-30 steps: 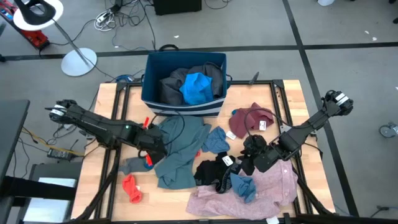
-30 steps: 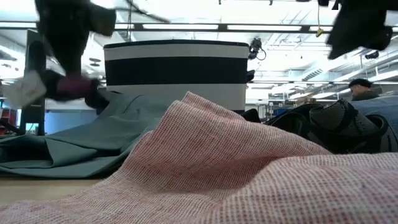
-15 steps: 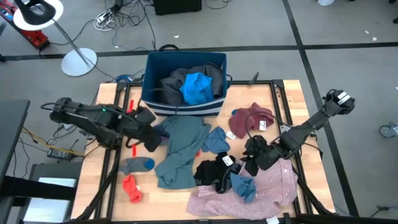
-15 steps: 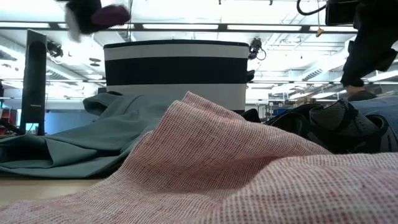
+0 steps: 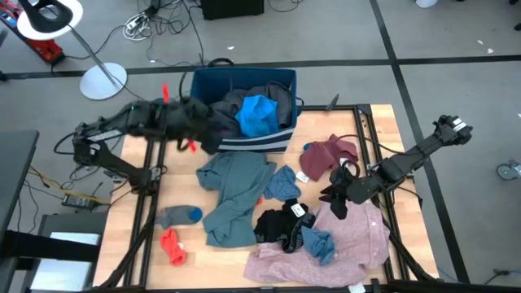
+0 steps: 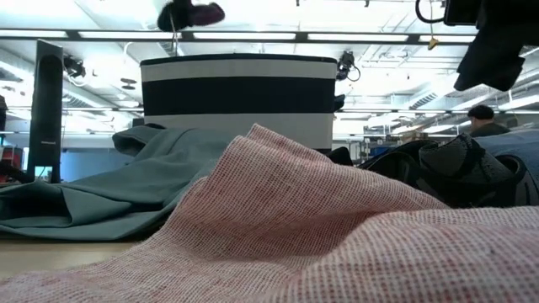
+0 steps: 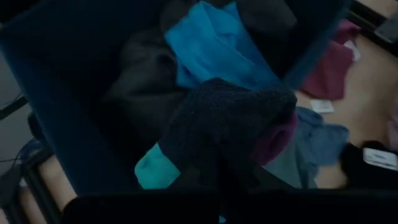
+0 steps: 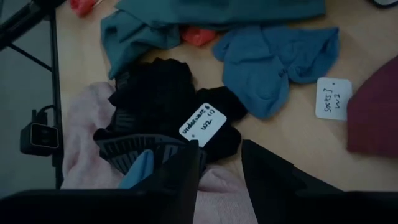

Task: Sort clothes
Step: Put the dark blue sock into the blue bin

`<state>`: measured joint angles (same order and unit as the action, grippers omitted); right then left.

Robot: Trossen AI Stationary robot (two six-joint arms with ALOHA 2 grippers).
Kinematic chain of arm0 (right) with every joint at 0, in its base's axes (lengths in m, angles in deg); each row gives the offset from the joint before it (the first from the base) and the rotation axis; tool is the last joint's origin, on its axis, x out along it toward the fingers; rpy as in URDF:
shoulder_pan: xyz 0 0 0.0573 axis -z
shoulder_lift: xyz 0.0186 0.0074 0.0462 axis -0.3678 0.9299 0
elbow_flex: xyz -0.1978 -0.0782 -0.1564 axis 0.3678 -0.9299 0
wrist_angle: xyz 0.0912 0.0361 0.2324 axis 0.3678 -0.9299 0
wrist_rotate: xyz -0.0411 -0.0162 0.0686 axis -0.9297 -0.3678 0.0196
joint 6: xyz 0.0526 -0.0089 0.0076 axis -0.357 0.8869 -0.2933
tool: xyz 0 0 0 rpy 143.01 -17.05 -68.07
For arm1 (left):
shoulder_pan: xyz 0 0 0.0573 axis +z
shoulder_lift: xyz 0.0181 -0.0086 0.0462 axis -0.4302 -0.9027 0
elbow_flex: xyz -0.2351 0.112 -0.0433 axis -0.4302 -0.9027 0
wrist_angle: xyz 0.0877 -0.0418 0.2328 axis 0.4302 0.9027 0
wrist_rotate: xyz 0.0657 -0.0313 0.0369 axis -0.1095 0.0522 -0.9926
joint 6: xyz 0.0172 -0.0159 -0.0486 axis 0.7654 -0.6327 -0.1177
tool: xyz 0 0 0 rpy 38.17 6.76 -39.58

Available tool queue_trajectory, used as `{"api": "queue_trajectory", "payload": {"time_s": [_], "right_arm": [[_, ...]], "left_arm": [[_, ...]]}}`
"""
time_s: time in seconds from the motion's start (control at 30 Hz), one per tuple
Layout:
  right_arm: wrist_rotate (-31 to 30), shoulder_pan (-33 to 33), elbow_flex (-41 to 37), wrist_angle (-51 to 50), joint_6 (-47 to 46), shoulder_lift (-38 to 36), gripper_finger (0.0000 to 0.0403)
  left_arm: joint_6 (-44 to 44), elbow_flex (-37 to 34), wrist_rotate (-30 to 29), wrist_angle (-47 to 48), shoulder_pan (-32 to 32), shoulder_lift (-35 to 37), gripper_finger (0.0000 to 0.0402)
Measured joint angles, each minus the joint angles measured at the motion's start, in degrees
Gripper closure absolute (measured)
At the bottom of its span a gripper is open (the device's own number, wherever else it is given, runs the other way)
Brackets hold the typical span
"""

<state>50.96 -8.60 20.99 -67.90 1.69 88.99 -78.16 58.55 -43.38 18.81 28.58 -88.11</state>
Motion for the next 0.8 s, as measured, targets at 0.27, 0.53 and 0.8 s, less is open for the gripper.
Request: {"api": "queue_trajectory", "payload": {"time_s": [0.27, 0.53, 0.8], "right_arm": [[0.77, 1.91, 0.0, 3.65, 0.68, 1.44, 0.0282], [0.74, 3.91, 0.0, 4.74, -1.26, 1.64, 0.0288], [0.73, 7.18, 0.0, 7.0, -1.96, 1.64, 0.0289]], "left_arm": [[15.83, 0.27, 10.4, -9.83, 18.2, -0.27, 0.0401], [26.37, 0.27, 16.31, -18.6, 29.18, -2.47, 0.0401], [33.18, 0.27, 25.06, -20.86, 35.56, -8.74, 0.0372]]}}
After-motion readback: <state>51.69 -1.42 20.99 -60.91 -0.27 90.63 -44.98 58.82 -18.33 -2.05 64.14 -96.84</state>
